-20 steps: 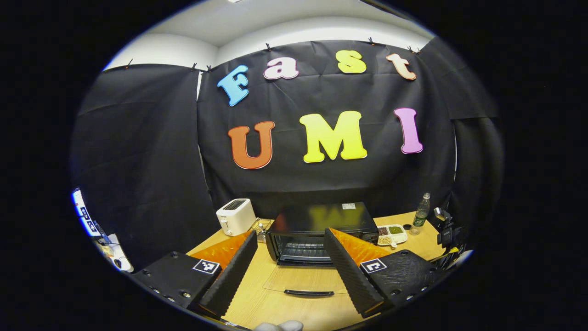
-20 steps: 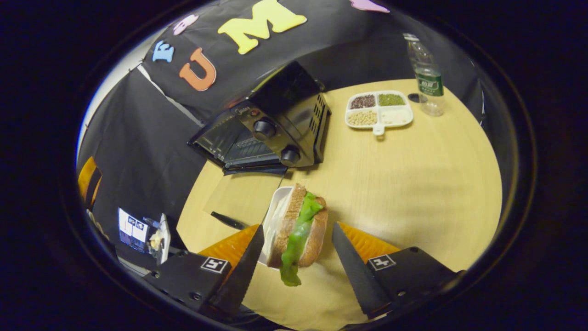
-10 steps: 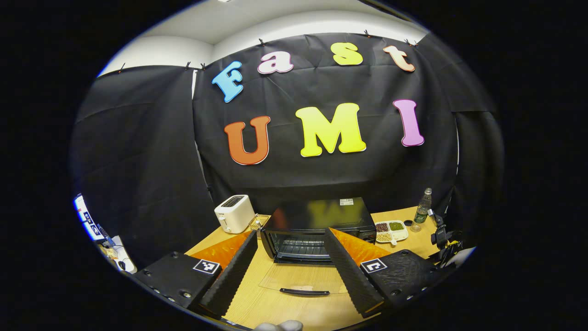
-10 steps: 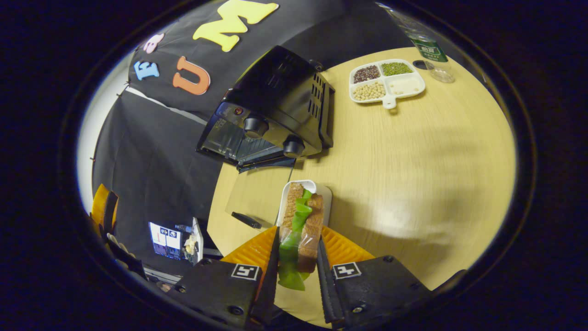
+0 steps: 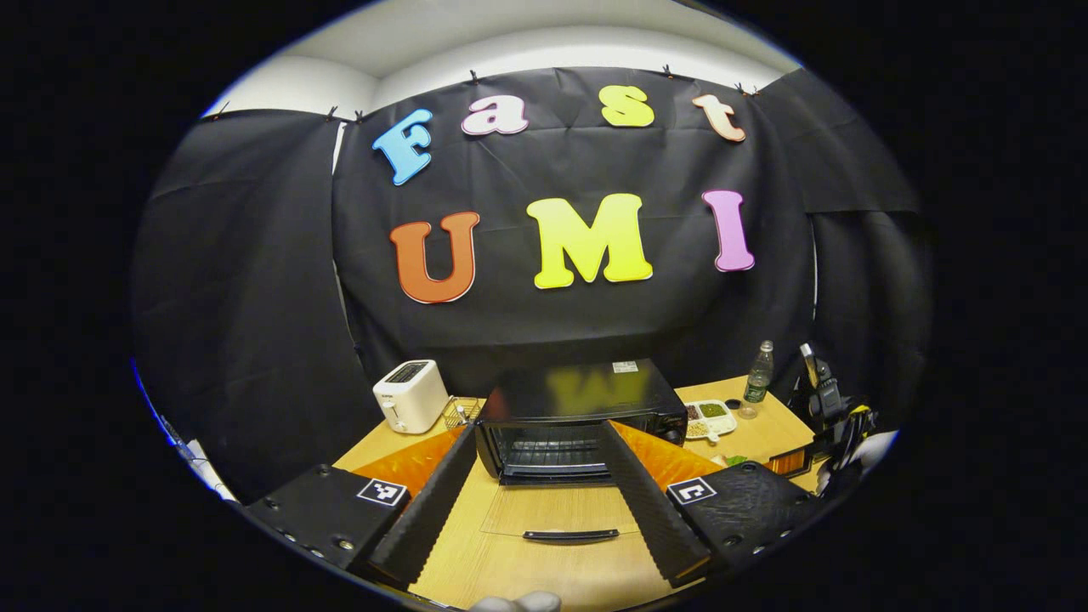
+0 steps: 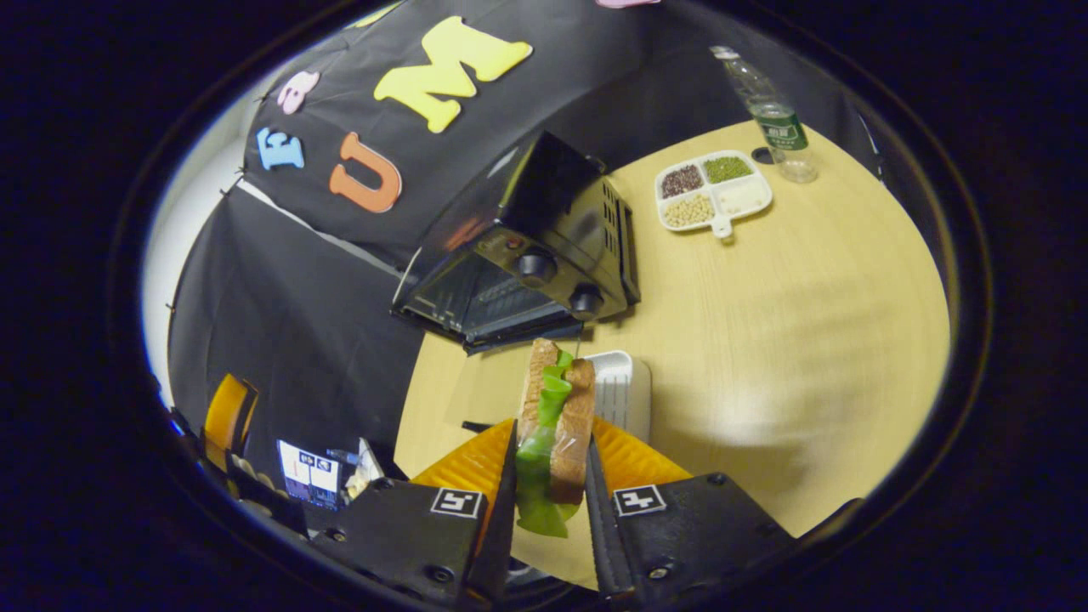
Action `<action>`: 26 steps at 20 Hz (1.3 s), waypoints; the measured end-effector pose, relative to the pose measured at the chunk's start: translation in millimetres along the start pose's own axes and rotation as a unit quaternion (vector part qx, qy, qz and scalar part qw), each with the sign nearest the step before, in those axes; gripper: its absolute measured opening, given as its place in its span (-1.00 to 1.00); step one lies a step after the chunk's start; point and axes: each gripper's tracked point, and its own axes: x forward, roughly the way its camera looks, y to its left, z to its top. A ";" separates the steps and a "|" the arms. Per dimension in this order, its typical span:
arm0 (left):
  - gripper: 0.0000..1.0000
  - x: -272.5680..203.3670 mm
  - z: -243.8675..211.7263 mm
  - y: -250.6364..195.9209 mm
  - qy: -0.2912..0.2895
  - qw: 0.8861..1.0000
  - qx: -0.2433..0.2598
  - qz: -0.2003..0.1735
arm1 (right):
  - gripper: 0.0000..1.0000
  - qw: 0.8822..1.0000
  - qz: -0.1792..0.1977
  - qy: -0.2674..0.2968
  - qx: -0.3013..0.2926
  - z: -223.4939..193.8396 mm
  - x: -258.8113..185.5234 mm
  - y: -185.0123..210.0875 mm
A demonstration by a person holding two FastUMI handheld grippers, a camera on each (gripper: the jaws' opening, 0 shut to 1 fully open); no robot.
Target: Open the electric oven with the left hand, put the food in, and close the electric oven.
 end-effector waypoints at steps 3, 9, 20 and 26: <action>0.92 -3.8 -8.2 15.2 -0.003 0.999 0.003 -0.036 | -0.20 0.996 0.008 -0.068 0.050 -3.0 7.4 29.7; 0.91 -9.6 -29.0 58.3 -0.001 0.998 0.012 -0.066 | -0.22 0.969 0.041 -0.192 0.154 -7.3 64.6 69.2; 0.91 -26.2 -66.5 80.4 0.018 0.997 0.017 -0.071 | -0.22 0.922 0.061 -0.297 0.240 33.7 191.3 108.2; 0.91 -25.5 -80.3 81.3 0.030 0.997 0.008 -0.076 | -0.23 0.906 0.032 -0.329 0.263 69.2 233.6 85.2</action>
